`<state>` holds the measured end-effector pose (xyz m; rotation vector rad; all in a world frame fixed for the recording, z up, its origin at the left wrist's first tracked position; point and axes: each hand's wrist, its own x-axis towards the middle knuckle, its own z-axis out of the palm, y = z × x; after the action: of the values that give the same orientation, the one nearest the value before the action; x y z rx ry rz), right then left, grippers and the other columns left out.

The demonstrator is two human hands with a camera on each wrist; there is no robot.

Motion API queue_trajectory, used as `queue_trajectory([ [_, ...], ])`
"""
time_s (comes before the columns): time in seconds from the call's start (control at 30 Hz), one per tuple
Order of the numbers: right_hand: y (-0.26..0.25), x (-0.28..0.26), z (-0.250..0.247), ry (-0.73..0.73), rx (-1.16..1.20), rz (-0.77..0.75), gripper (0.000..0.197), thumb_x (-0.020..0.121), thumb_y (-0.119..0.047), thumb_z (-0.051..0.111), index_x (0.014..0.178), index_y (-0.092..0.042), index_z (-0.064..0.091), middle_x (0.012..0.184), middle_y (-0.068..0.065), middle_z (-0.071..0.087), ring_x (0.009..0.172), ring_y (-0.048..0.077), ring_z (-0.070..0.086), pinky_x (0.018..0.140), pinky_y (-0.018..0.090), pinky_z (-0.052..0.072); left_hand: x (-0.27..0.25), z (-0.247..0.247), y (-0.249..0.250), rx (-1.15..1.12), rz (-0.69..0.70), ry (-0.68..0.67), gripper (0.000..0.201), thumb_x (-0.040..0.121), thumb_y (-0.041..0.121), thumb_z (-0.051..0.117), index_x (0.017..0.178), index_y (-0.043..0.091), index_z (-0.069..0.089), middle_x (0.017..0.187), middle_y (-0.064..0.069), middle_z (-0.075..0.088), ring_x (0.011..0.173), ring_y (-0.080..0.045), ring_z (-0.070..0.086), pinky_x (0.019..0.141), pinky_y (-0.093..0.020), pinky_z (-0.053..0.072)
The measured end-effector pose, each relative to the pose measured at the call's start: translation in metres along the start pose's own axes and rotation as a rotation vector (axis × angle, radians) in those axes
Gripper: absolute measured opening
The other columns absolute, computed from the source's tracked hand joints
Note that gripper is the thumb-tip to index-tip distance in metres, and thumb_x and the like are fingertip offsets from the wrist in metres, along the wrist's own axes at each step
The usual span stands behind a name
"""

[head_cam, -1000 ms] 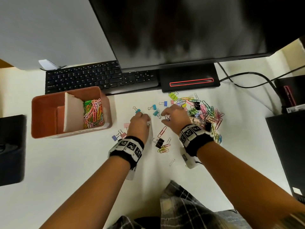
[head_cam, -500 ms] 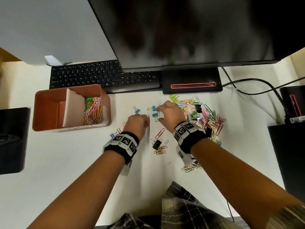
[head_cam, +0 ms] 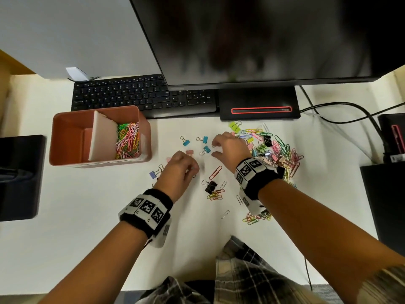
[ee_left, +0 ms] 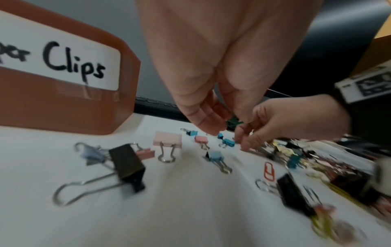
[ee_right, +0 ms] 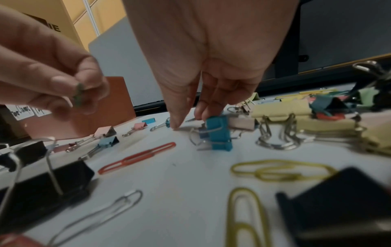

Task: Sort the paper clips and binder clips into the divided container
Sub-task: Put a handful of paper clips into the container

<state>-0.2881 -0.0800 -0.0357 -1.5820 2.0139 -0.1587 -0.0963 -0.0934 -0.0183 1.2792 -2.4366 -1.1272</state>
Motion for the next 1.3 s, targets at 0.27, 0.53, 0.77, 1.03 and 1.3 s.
queue_trajectory([
  [0.27, -0.004, 0.01, -0.001, -0.011, 0.036, 0.112, 0.016, 0.09, -0.021, 0.056, 0.104, -0.016, 0.064, 0.105, 0.006, 0.065, 0.096, 0.024, 0.061, 0.089, 0.039, 0.05, -0.038, 0.039, 0.004, 0.04, 0.138, -0.32, 0.029, 0.088, 0.022, 0.059, 0.116, 0.014, 0.06, 0.103, -0.003, 0.063, 0.091, -0.013, 0.055, 0.085, -0.017, 0.039],
  [0.53, 0.006, 0.001, -0.001, -0.081, 0.008, 0.022, 0.02, 0.089, -0.007, 0.054, 0.104, -0.005, 0.068, 0.124, 0.01, 0.051, 0.104, 0.027, 0.059, 0.095, 0.031, 0.046, -0.03, 0.066, 0.009, 0.144, 0.046, -0.139, 0.023, 0.076, 0.011, 0.07, 0.099, 0.013, 0.068, 0.089, -0.01, 0.068, 0.078, -0.03, 0.064, 0.072, -0.039, 0.056],
  [0.77, 0.011, -0.005, -0.004, -0.12, 0.013, -0.042, 0.024, 0.09, -0.006, 0.053, 0.111, -0.006, 0.064, 0.117, 0.013, 0.059, 0.107, 0.027, 0.055, 0.094, 0.033, 0.046, -0.019, 0.056, 0.001, 0.132, -0.015, -0.118, 0.01, 0.082, 0.011, 0.063, 0.091, 0.007, 0.066, 0.097, -0.007, 0.057, 0.094, -0.026, 0.053, 0.083, -0.028, 0.046],
  [1.03, 0.015, 0.002, -0.011, -0.194, -0.083, -0.114, 0.027, 0.078, 0.001, 0.067, 0.102, -0.012, 0.066, 0.103, 0.007, 0.064, 0.095, 0.023, 0.06, 0.085, 0.03, 0.051, -0.023, 0.035, -0.009, 0.198, 0.013, -0.1, 0.004, 0.078, 0.006, 0.067, 0.081, 0.008, 0.066, 0.079, -0.009, 0.062, 0.077, -0.029, 0.056, 0.069, -0.032, 0.049],
  [1.3, 0.013, -0.007, -0.015, -0.208, -0.171, -0.126, 0.018, 0.091, -0.018, 0.051, 0.104, -0.014, 0.064, 0.098, 0.004, 0.069, 0.094, 0.022, 0.061, 0.088, 0.034, 0.049, -0.025, 0.033, -0.014, 0.25, 0.004, -0.09, 0.007, 0.076, 0.008, 0.07, 0.077, 0.011, 0.063, 0.074, -0.008, 0.061, 0.074, -0.031, 0.055, 0.067, -0.04, 0.051],
])
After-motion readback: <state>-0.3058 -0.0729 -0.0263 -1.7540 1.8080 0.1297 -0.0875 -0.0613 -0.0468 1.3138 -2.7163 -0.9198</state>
